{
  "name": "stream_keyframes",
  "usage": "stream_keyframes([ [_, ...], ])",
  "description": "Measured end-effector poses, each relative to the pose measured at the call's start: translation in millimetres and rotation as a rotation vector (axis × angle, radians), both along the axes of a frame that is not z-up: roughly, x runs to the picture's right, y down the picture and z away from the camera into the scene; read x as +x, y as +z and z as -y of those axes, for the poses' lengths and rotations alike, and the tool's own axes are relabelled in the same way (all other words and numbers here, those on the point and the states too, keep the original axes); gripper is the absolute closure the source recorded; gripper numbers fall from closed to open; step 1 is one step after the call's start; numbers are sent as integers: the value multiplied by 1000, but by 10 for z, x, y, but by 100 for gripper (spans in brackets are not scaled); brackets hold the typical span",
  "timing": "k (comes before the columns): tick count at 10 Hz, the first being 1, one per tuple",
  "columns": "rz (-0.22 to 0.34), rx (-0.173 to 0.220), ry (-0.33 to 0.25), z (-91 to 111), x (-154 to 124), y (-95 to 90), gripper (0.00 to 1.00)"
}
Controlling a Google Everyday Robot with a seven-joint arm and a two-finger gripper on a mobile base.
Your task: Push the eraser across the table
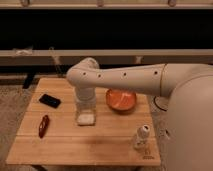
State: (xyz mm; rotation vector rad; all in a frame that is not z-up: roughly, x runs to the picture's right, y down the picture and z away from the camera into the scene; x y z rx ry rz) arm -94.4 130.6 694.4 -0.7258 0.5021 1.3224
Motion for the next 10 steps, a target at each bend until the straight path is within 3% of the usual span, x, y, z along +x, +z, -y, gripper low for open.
stream_keyframes([
  [10,4,8,-5,14,-10,6,35],
])
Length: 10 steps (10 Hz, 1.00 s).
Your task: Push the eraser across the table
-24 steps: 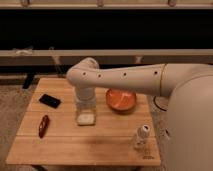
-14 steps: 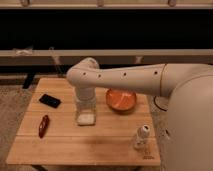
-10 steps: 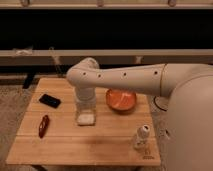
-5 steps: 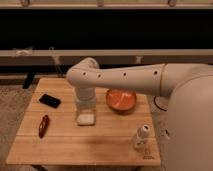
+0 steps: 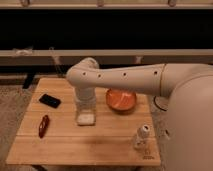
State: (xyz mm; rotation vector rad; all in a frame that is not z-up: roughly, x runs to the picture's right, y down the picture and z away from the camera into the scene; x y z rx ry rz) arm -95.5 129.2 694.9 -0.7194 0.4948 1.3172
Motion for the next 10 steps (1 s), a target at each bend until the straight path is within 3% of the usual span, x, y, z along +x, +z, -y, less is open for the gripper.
stream_keyframes([
  [4,88,42,-62,180,-527,100,35],
  [10,268,107,-202,587,-1926,450,35],
])
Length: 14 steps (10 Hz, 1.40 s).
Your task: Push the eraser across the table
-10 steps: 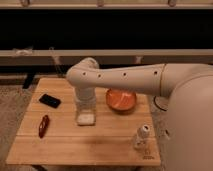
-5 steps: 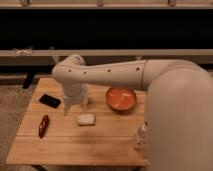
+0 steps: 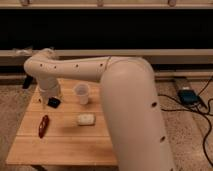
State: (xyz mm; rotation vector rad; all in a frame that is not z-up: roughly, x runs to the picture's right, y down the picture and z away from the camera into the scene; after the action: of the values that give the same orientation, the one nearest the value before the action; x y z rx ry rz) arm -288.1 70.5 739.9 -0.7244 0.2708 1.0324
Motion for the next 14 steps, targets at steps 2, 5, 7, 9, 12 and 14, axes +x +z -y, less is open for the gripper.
stream_keyframes([
  [2,54,19,-44,79,-429,189,35],
  [5,118,36,-96,146,-929,497,35],
  [7,165,39,-141,113,-1304,739,35],
  [9,189,36,-168,61,-1497,962,35],
  [12,203,29,-191,10,-1599,1160,35],
  [14,202,29,-191,12,-1593,1164,35],
])
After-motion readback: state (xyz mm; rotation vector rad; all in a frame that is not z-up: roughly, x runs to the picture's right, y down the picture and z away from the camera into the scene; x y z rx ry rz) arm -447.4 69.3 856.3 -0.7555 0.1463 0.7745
